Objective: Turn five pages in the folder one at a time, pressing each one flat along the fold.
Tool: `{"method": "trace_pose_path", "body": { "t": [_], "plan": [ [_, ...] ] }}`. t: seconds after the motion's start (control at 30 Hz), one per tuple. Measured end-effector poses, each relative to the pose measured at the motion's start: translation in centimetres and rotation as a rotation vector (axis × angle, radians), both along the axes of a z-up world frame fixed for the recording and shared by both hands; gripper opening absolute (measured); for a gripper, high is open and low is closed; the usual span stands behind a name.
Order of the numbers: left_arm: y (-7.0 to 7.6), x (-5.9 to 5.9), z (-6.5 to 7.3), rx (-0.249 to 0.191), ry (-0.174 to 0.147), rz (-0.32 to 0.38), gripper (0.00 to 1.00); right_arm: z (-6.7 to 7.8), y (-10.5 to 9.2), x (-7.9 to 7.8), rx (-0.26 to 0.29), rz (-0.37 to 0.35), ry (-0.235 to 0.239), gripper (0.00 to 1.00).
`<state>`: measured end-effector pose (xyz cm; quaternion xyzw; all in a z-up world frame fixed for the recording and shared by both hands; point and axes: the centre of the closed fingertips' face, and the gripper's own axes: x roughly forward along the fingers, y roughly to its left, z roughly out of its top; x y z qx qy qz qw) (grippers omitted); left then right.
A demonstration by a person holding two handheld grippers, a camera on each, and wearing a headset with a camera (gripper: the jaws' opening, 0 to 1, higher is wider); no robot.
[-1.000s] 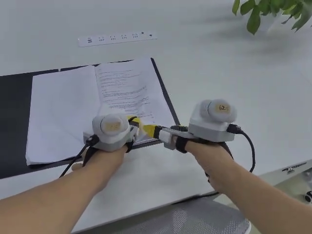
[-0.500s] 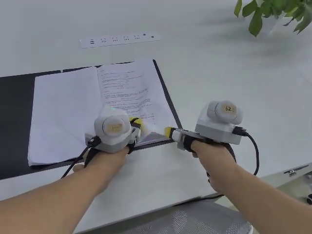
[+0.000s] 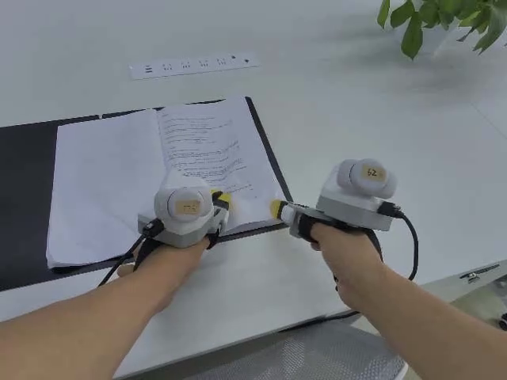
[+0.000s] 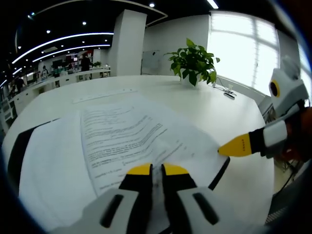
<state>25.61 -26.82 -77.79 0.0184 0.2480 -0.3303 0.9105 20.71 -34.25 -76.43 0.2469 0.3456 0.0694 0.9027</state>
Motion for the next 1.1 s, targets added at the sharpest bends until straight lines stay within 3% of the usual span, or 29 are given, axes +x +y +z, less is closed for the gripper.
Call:
{"method": "trace_pose_path", "body": {
  "t": [0.2, 0.47, 0.63, 0.87, 1.1],
  "plan": [
    [1.2, -0.7, 0.4, 0.028, -0.003, -0.017, 0.15, 1.5, 0.6, -0.1, 0.013, -0.002, -0.035, 0.0],
    [4.5, -1.5, 2.0, 0.027, -0.026, 0.002, 0.18, 4.2, 2.1, 0.3, 0.044, 0.011, -0.098, 0.0],
    [6.4, -1.9, 3.3, 0.015, -0.037, 0.016, 0.21, 6.4, 4.1, 0.4, 0.075, 0.035, -0.146, 0.0],
    [9.5, -2.6, 5.9, -0.014, -0.084, 0.046, 0.22, 9.4, 7.5, 0.6, 0.095, 0.087, -0.209, 0.0],
    [13.5, -3.5, 7.9, -0.034, -0.118, 0.1, 0.22, 11.2, 11.3, 1.1, 0.102, 0.147, -0.247, 0.0]
  ]
}}
